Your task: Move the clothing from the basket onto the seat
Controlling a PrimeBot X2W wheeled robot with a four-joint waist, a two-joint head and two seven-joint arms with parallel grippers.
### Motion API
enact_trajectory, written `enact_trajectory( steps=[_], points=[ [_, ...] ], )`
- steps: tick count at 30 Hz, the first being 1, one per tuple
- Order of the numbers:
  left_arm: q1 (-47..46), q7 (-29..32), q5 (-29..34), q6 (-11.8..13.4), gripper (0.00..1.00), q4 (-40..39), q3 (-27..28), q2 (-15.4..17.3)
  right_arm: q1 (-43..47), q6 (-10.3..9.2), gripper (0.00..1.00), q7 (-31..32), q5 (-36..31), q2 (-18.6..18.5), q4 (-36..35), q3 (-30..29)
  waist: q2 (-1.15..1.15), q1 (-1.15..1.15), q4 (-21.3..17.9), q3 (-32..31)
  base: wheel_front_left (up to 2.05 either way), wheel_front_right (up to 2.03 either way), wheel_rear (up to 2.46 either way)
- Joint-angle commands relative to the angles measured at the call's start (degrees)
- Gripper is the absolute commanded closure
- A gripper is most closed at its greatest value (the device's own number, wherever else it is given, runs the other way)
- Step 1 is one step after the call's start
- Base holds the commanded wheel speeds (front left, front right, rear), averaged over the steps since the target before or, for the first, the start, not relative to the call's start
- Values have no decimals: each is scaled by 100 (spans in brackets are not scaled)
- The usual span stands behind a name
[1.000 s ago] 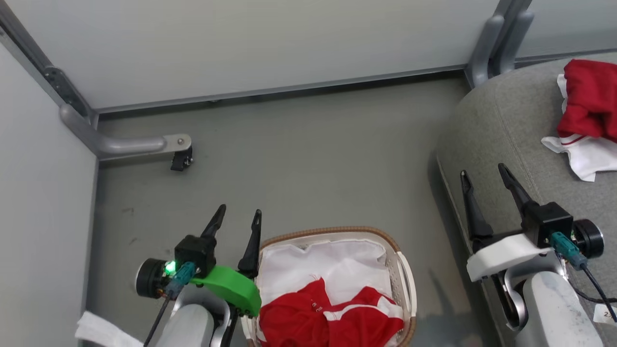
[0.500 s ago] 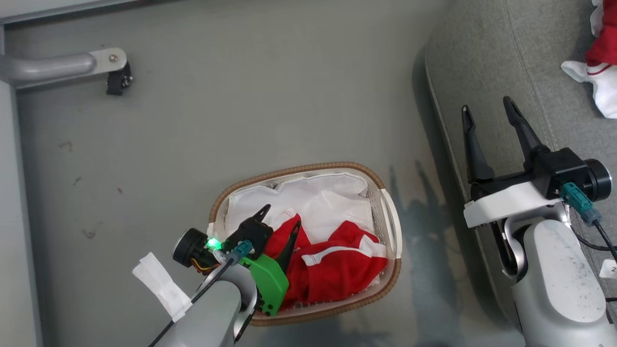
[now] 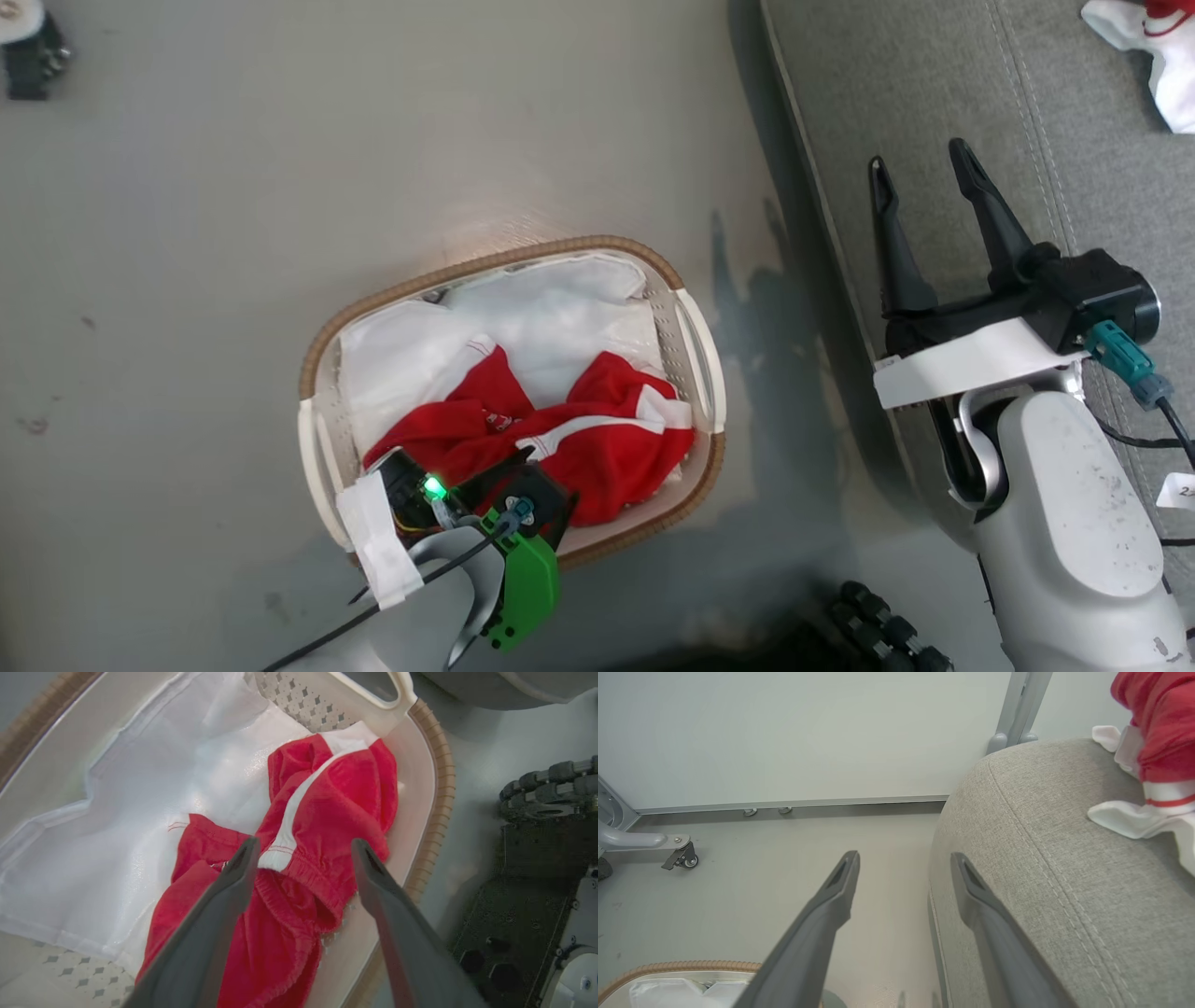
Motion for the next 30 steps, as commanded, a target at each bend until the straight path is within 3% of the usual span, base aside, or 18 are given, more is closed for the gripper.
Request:
enact_trajectory(
  steps=[1,16,23,24,25,26,28,30],
  points=[
    [-185,18,52,-16,0,127,-72,43,-119,-6,0,-28,60,-6,-62,64,0,-1,-371,454,0,0,0],
    [-1048,-6,-62,-21,0,976,-257,52,-320,-6,0,-28,297,-8,-297,440,0,-1,-727,1270,0,0,0],
    [-1129,302,-333,-22,0,989,-744,47,-318,-6,0,-28,328,-8,-294,524,0,-1,-782,1403,0,0,0],
    [-1136,323,-393,-22,5,989,-775,47,-319,-6,0,-28,329,-8,-288,530,0,-1,-780,1407,0,0,0],
    [-1141,351,-454,-22,32,992,-819,49,-320,-6,0,-28,329,-8,-281,534,0,-1,-777,1407,0,0,0],
    [-1140,394,-490,-22,52,1003,-857,53,-320,-6,0,-28,326,-8,-273,537,0,-1,-773,1406,0,0,0],
    [-1098,517,-598,-23,61,1032,-958,70,-333,-6,0,-28,315,-8,-257,545,0,-1,-763,1401,0,0,0],
    [-1065,638,-700,-23,82,1051,-1066,107,-350,-6,0,-28,299,-8,-249,550,0,-1,-753,1398,0,0,0]
  ],
)
